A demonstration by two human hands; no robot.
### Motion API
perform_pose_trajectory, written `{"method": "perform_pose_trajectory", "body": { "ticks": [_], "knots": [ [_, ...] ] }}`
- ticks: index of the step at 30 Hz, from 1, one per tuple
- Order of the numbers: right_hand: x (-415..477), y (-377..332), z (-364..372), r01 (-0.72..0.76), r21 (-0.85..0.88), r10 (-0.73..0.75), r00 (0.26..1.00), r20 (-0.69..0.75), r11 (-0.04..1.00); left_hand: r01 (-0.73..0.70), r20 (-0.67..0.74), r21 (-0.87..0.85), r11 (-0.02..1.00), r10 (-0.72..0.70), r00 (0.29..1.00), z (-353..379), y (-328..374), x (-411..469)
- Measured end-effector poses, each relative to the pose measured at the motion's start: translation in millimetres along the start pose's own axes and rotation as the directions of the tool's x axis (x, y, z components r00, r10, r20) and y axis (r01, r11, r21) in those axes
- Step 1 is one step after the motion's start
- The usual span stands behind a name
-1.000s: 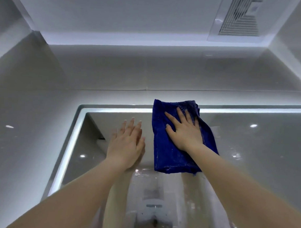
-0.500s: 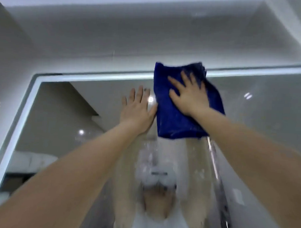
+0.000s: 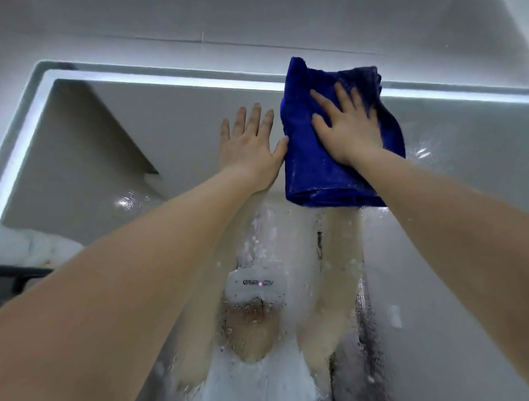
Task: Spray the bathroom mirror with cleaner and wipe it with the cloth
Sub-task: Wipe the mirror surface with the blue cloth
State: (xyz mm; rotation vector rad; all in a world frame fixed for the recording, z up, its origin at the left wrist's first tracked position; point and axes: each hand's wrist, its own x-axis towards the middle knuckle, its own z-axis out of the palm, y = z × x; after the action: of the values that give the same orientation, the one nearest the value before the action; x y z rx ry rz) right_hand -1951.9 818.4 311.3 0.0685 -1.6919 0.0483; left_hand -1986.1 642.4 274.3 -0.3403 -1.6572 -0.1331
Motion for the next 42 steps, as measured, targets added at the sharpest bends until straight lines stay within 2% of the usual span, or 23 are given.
{"method": "perform_pose_trajectory", "body": {
  "ticks": [9, 13, 19, 26, 32, 34, 37, 40, 42],
  "knots": [
    [-13.4, 38.3, -6.8, -0.02, -0.001, 0.02, 1.0, 0.015, 1.0, -0.008, 0.05, 0.001, 1.0, 0.008, 0.999, -11.2, 1.6, -2.3],
    [-13.5, 69.3, -13.8, -0.019, 0.006, 0.019, 1.0, 0.021, 1.0, 0.07, -0.008, -0.019, 0.997, -0.07, 0.998, -18.4, 16.0, 1.1],
    [-9.0, 121.9, -23.2, 0.016, 0.026, -0.016, 1.0, 0.015, 1.0, 0.054, -0.023, 0.045, 0.998, -0.053, 0.998, -17.4, 76.0, 6.0],
    [-1.9, 193.6, -37.9, 0.065, 0.038, -0.066, 0.998, 0.015, 0.997, 0.039, -0.02, 0.037, 0.999, -0.038, 0.999, 0.5, 163.4, 20.1],
    [-4.5, 272.7, -51.9, 0.045, 0.029, -0.045, 0.999, 0.012, 0.999, -0.044, 0.012, 0.072, 0.996, 0.044, 0.999, 10.0, 237.5, 26.7],
    [-6.4, 296.9, -57.1, 0.037, 0.033, -0.038, 0.999, 0.006, 0.999, -0.092, 0.014, 0.036, 0.995, 0.091, 0.996, 12.1, 267.3, 31.6],
    [-10.7, 323.7, -60.3, 0.026, 0.048, -0.025, 1.0, -0.006, 0.999, -0.235, 0.002, -0.068, 0.97, 0.236, 0.972, 13.9, 314.5, 40.5],
    [-16.2, 350.0, -62.6, 0.005, 0.037, -0.004, 1.0, -0.021, 0.999, -0.338, 0.131, -0.072, 0.938, 0.345, 0.929, 24.8, 354.2, 47.5],
    [-20.6, 368.7, -65.5, -0.011, 0.037, 0.012, 1.0, -0.018, 0.999, -0.352, 0.217, -0.029, 0.936, 0.35, 0.911, 35.2, 372.2, 48.1]
  ]
}}
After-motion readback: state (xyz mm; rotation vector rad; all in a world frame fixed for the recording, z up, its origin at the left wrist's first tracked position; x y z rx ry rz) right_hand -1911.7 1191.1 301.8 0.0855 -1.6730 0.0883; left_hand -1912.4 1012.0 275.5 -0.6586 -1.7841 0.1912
